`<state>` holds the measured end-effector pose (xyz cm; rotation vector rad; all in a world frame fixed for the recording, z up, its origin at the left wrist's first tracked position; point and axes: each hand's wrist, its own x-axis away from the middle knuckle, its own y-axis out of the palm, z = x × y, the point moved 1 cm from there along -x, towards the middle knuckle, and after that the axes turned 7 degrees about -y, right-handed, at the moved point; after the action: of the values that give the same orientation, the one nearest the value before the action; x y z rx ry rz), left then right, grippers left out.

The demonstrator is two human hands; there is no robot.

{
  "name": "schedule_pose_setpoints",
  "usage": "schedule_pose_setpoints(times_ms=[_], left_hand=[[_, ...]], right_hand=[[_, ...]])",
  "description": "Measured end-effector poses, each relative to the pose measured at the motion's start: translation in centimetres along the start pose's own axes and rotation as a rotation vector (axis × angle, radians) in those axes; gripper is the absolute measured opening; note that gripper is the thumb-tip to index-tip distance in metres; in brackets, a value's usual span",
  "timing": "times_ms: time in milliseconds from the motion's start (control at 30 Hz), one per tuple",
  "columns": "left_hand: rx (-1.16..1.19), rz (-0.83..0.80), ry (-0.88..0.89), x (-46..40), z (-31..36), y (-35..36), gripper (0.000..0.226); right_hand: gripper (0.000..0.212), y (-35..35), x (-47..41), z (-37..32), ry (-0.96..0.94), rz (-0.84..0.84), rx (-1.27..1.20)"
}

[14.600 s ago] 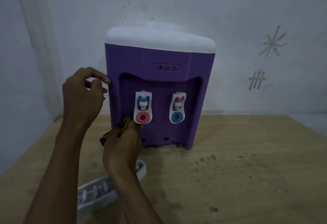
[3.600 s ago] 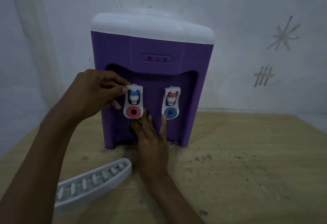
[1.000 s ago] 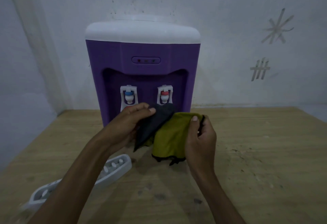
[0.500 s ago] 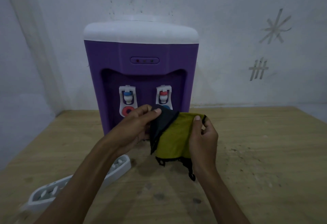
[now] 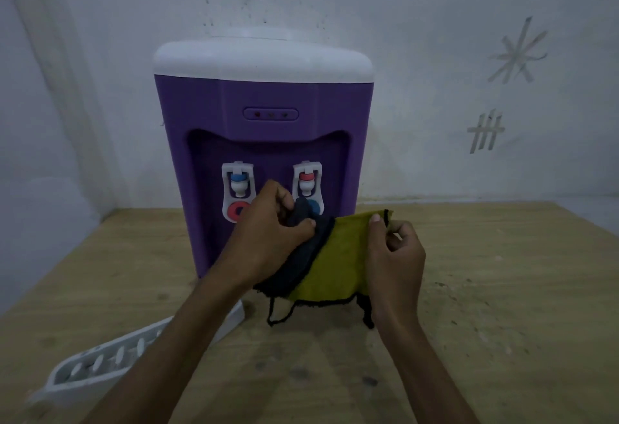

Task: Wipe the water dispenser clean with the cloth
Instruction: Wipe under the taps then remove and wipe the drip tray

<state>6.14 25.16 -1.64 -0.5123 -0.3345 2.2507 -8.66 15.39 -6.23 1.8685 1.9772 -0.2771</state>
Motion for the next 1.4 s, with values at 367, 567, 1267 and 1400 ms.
schedule_pose_setpoints(times_ms=[367,567,1267,1400], left_hand=[[-0.144,0.069,0.104,1.1,-0.2,2.5,0.021],[0.117,-0.202,-0.061,0.7,0.1,2.1,0.01],[0.664,-0.352,-0.272,0.0,0.6,0.7,0.035],[0.71,-0.399,-0.266,0.0,0.9,0.1,0.039]], right_hand=[[0.02,1.2,2.1,-1.8,-0.27,-0.382,0.027],[0.029,1.0,1.6,-1.7,-0.509,-0.422,0.163],[0.043,-0.4,-0.3,-1.8,0.132,-0.576,-0.171],[0.052,0.0,0.2,-2.0,0.427,-0.56,-0.478]])
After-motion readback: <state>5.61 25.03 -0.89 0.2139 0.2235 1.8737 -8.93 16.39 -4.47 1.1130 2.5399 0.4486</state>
